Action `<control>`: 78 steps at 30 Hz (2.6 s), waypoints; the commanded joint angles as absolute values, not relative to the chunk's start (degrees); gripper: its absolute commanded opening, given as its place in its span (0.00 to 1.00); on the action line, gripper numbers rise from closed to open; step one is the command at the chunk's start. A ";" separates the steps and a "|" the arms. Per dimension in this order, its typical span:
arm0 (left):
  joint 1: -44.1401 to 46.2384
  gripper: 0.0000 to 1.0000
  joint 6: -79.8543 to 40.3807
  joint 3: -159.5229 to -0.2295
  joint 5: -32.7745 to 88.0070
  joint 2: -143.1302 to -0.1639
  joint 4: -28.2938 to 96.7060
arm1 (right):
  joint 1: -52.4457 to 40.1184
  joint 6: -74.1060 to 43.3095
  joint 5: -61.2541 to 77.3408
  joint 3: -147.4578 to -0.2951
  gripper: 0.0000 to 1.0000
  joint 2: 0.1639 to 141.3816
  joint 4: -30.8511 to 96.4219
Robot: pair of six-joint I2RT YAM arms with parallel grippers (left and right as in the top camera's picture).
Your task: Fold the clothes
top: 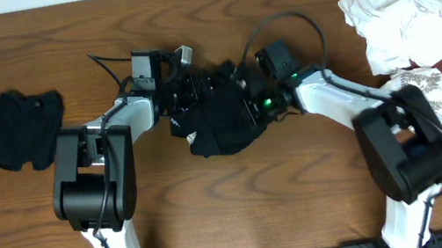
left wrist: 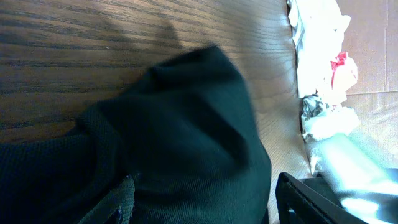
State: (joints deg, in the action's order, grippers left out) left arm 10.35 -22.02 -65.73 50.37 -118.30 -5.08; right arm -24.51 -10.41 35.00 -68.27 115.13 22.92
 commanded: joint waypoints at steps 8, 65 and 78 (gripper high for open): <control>10.33 0.74 -20.62 -64.31 40.86 -122.17 -3.64 | -21.65 -13.23 30.20 -68.45 0.02 120.40 32.95; 0.54 0.98 -14.87 -64.36 23.09 -104.77 20.18 | -24.34 -20.56 3.44 -84.95 0.16 122.72 43.57; -4.54 0.98 -15.27 -64.38 23.31 -98.04 26.83 | -31.46 -17.96 30.94 -84.75 0.14 122.93 44.47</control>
State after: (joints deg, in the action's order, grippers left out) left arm -2.68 -16.03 -64.62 23.77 -102.72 26.04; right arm -28.16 -18.94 20.01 -84.79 122.19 45.30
